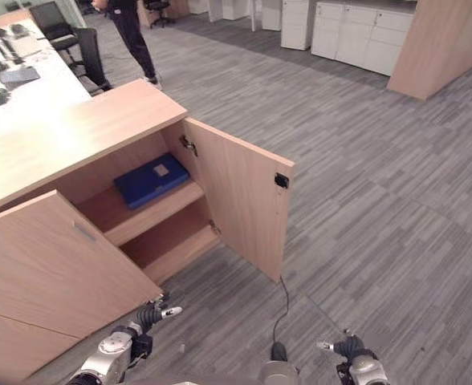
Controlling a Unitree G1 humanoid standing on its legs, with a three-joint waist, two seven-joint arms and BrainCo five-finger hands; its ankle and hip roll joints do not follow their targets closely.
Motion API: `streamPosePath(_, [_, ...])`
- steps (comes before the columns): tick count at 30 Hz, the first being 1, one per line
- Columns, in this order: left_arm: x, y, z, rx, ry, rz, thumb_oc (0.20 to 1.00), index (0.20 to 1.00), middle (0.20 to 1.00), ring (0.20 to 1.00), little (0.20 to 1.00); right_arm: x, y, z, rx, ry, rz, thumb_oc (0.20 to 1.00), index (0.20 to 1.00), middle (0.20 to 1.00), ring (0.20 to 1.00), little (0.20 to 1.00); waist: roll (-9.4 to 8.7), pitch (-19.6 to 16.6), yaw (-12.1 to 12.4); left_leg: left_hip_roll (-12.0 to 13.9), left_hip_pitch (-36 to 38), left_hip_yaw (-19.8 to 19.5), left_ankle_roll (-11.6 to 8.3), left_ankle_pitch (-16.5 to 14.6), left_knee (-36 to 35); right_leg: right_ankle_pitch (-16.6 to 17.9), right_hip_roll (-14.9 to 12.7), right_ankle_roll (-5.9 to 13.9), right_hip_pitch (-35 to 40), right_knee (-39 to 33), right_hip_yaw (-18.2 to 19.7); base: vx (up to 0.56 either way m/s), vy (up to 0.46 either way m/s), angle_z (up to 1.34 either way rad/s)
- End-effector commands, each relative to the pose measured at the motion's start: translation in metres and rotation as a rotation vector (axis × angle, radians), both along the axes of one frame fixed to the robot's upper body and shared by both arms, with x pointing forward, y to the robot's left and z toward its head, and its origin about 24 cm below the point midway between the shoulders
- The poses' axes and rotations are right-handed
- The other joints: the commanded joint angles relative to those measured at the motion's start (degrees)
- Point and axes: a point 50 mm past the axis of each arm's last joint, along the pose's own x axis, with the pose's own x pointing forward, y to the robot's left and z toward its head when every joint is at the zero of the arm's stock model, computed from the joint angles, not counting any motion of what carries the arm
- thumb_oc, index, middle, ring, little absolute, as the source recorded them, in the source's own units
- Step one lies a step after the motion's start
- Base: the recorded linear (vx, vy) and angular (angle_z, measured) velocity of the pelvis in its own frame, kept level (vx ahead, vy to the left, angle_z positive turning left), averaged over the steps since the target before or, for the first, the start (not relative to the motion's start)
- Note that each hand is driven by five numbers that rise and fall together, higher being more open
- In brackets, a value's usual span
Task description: Put the empty folder in the office cabinet
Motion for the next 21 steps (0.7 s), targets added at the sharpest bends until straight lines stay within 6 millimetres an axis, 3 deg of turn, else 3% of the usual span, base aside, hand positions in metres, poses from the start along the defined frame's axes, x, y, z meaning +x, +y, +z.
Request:
streamPosePath(1, [0.002, 0.022, 0.009, 0.063, -0.057, -0.011, 1.000, 1.000, 1.000, 1.000, 1.000, 0.011, 0.007, 0.000, 0.037, -0.056, -0.052, 1.000, 1.000, 1.000, 1.000, 1.000, -5.62, -0.3, -1.2, -2.0, 3.5, 0.6, -3.77, 4.3, -3.2, -4.4, -4.9, 5.35, 12.6, -6.7, -1.6, 0.07, 0.053, -0.08])
streamPosePath(5, [0.001, 0.029, 0.011, 0.074, -0.059, -0.008, 1.000, 1.000, 1.000, 1.000, 1.000, 0.031, -0.007, 0.016, 0.016, -0.135, -0.081, 1.000, 1.000, 1.000, 1.000, 1.000, -5.57, -0.8, -0.7, -2.6, 4.9, 0.5, -3.50, 4.6, -6.0, -4.5, -4.9, 5.63, 12.9, -6.5, -2.1, 0.04, 0.045, 0.40])
streamPosePath(9, [-0.003, 0.034, 0.013, 0.083, -0.059, -0.023, 1.000, 1.000, 1.000, 1.000, 1.000, 0.067, -0.031, 0.050, -0.043, -0.275, -0.117, 1.000, 1.000, 1.000, 1.000, 1.000, -5.85, -1.2, 0.5, -2.9, 5.3, -0.2, -3.21, 4.3, -6.3, -4.5, -5.1, 5.87, 13.5, -6.5, -2.8, 0.01, 0.011, 0.09])
streamPosePath(10, [-0.003, 0.034, 0.013, 0.082, -0.059, -0.023, 1.000, 1.000, 1.000, 1.000, 1.000, 0.067, -0.032, 0.050, -0.043, -0.275, -0.116, 1.000, 1.000, 1.000, 1.000, 1.000, -5.83, -1.2, 0.4, -2.9, 5.4, -0.2, -3.21, 4.3, -6.3, -4.6, -5.1, 5.88, 13.5, -6.5, -2.8, 0.00, 0.000, 0.00])
streamPosePath(12, [-0.005, 0.033, 0.012, 0.078, -0.054, -0.052, 1.000, 1.000, 1.000, 1.000, 1.000, 0.092, -0.045, 0.076, -0.088, -0.355, -0.123, 1.000, 1.000, 1.000, 1.000, 1.000, -6.09, -1.5, 1.3, -3.0, 5.6, -0.5, -3.04, 3.9, -6.5, -4.6, -5.2, 6.03, 13.9, -6.5, -3.2, 0.02, 0.029, 0.10])
streamPosePath(19, [-0.010, 0.032, 0.013, 0.066, -0.044, -0.084, 1.000, 1.000, 1.000, 1.000, 1.000, 0.157, -0.048, 0.141, -0.123, -0.568, -0.096, 1.000, 1.000, 1.000, 1.000, 1.000, -6.83, -2.0, 3.9, -3.4, 5.5, -1.8, -2.78, 3.6, -6.5, -4.7, -5.5, 6.27, 14.8, -6.6, -4.1, 0.02, 0.021, 0.14])
streamPosePath(21, [-0.010, 0.031, 0.013, 0.064, -0.044, -0.087, 1.000, 1.000, 1.000, 1.000, 1.000, 0.165, -0.046, 0.150, -0.127, -0.593, -0.083, 1.000, 1.000, 1.000, 1.000, 1.000, -6.94, -2.0, 4.3, -3.5, 5.3, -2.1, -2.77, 3.7, -6.5, -4.7, -5.6, 6.28, 14.8, -6.5, -4.3, 0.00, 0.010, 0.15])
